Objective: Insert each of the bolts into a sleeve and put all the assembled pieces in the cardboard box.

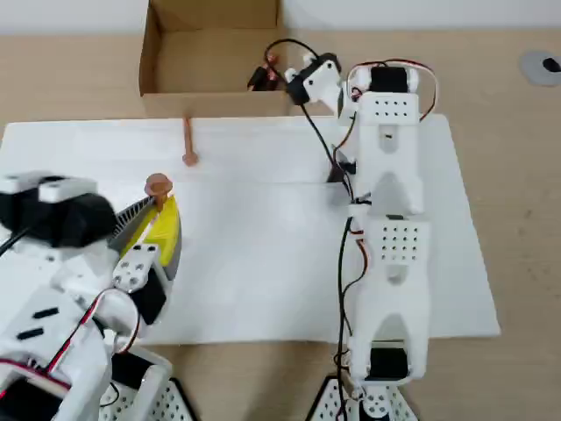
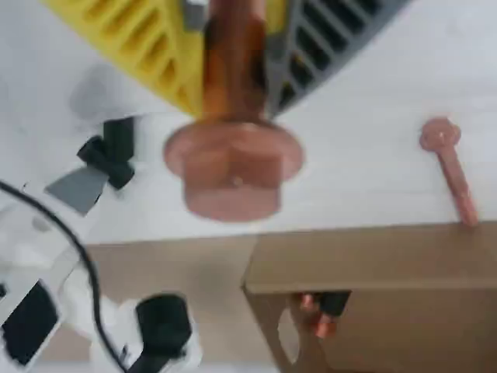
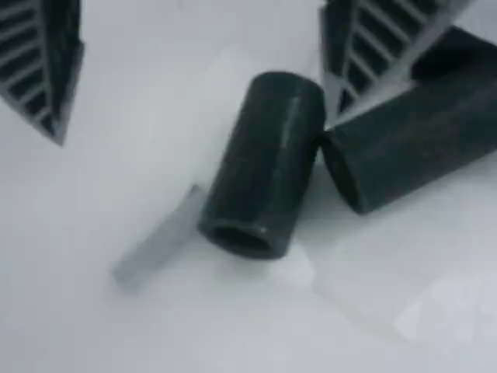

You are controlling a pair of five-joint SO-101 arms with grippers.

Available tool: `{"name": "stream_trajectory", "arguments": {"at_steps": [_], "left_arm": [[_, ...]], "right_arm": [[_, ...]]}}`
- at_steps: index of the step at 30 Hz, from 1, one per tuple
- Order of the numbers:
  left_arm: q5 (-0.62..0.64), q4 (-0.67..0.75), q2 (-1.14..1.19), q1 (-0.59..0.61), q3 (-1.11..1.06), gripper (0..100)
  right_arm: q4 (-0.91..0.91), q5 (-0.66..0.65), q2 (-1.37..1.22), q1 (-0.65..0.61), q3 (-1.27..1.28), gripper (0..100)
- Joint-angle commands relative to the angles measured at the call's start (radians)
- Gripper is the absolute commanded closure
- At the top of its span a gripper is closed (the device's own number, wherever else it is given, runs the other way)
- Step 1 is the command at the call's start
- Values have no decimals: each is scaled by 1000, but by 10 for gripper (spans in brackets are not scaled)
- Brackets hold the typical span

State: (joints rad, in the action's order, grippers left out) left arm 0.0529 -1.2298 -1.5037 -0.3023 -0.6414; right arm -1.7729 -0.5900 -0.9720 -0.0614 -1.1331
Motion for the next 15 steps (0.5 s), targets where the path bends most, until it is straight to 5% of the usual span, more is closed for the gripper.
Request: {"name": "stream_trajectory", "arguments": {"at_steps": [1, 15], "left_arm": [[-5, 21, -38, 14, 0, 991], [-95, -41, -216, 14, -2, 991]], "right_arm": [[0, -8, 4, 2, 10, 758], [-8, -32, -79, 33, 16, 758]]}}
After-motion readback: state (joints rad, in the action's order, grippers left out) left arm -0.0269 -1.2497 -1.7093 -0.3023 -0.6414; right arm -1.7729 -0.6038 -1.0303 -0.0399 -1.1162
